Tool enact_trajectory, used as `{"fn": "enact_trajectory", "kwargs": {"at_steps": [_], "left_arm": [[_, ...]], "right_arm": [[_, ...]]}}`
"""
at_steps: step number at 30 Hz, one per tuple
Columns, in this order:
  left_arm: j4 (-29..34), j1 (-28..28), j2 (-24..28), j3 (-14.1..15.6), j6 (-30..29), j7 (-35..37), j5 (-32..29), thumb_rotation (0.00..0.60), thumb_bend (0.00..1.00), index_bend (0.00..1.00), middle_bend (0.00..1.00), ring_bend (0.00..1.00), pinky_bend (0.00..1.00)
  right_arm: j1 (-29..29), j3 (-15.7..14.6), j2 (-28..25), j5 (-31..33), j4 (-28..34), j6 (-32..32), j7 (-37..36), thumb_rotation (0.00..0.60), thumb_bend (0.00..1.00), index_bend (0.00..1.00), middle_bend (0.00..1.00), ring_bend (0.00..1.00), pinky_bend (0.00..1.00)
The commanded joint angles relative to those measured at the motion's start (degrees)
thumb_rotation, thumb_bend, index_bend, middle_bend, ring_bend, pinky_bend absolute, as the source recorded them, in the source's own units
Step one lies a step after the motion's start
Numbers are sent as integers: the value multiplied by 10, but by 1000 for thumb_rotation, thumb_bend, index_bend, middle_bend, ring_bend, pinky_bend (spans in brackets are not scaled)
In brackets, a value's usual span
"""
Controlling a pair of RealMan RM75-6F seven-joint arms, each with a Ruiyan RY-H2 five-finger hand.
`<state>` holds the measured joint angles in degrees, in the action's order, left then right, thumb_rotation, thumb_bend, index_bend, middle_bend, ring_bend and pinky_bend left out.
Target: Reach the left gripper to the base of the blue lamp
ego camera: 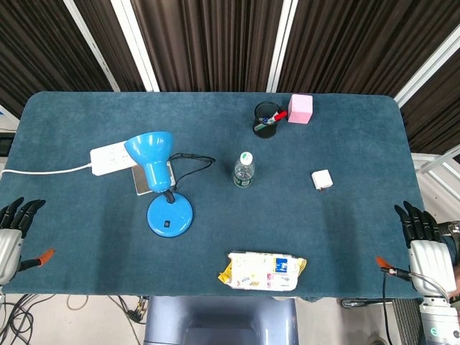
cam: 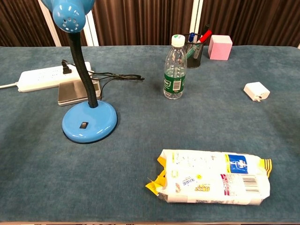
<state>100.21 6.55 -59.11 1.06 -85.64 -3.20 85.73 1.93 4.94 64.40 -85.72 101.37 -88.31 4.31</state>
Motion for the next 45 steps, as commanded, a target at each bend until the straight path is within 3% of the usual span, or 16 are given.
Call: {"fn": "enact_trajectory", "kwargs": {"at_steps": [1, 6, 11, 14, 17, 24, 28, 45], "left_arm": [[1, 0, 1, 0, 3, -1, 1, 600, 154, 106, 119, 21, 153], [-12, 0, -14, -13, -21, 0, 22, 600, 294, 115, 249, 193, 361], [-42, 3, -55, -26, -58, -17, 62, 600, 447, 216, 497, 524, 644], [-45, 20, -66, -26, -40, -6, 79, 600, 525, 258, 644, 679, 759], [-33, 50, -63, -20, 21, -8, 82, 600, 560, 239, 717, 746, 809], [-10, 112, -81, -12, 158, -36, 54, 600, 680, 191, 768, 796, 863], [-22, 132, -108, -5, 211, -56, 29, 600, 693, 165, 771, 799, 863], [-43, 176, -175, -11, 302, -135, -59, 600, 693, 114, 774, 804, 863]], "right_arm": [[0, -1, -2, -2, 1, 0, 1, 600, 109, 7, 18, 38, 0], [-3, 2, -4, 3, 4, -5, -2, 600, 110, 6, 18, 38, 0], [-3, 1, -12, 2, 5, -3, -11, 600, 109, 7, 18, 38, 0], [-4, 1, -14, 3, 6, -3, -14, 600, 109, 7, 18, 38, 0], [-4, 1, -14, 2, 6, -4, -14, 600, 109, 7, 18, 37, 0], [-1, 0, -13, 3, 3, 2, -11, 600, 109, 7, 18, 38, 0], [-1, 1, -14, 5, 3, 2, -11, 600, 109, 7, 18, 38, 0], [-1, 2, -16, 15, 5, 6, -6, 600, 110, 7, 18, 37, 0]]}}
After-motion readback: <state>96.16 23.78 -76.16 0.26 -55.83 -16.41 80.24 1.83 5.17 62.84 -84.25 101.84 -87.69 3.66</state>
